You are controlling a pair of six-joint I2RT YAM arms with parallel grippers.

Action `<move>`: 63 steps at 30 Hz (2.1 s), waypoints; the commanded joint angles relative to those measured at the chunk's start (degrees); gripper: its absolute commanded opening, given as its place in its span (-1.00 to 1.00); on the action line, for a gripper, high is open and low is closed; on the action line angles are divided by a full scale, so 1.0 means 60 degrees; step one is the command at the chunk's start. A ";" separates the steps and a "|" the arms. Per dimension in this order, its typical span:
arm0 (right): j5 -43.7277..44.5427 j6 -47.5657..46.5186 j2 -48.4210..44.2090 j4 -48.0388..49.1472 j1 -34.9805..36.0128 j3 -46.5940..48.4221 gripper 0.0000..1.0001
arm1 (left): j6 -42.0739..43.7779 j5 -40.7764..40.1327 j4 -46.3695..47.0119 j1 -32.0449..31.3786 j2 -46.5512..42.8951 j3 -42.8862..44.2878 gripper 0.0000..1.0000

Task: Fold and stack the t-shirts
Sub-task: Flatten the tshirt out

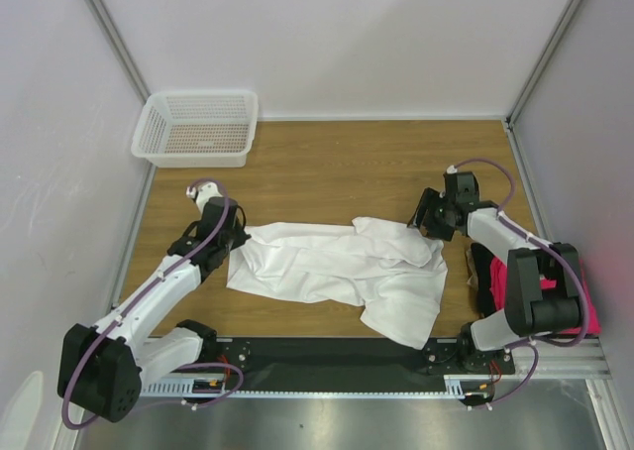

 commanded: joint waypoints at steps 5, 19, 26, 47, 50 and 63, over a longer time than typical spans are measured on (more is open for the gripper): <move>-0.0022 -0.0104 0.0369 0.0213 0.0121 0.0286 0.29 | 0.0213 0.0025 0.0361 0.0079 0.0196 0.0177 -0.99; 0.0081 -0.0060 -0.0553 0.0550 0.0092 0.0504 -1.00 | 0.0432 -0.0253 0.0258 0.0094 0.0006 0.0396 -0.99; 0.0374 -0.0484 -0.1402 0.0930 0.0048 0.0856 -1.00 | 0.0768 -0.0473 0.0740 0.0094 -0.0461 0.0893 -0.99; 0.0579 -0.1392 -0.1696 0.1751 -0.1666 0.5792 -1.00 | 0.3346 -0.0503 0.2851 0.0885 0.0679 0.5346 -0.99; 0.0652 -0.1451 -0.1886 0.1737 -0.1754 0.6318 -1.00 | 0.3785 -0.0268 0.2807 0.0885 0.0622 0.5727 -0.99; 0.0111 -0.1656 -0.2677 0.0917 -0.1768 0.8663 -1.00 | 0.4710 0.0671 0.1813 0.0899 -0.0888 0.7148 -0.99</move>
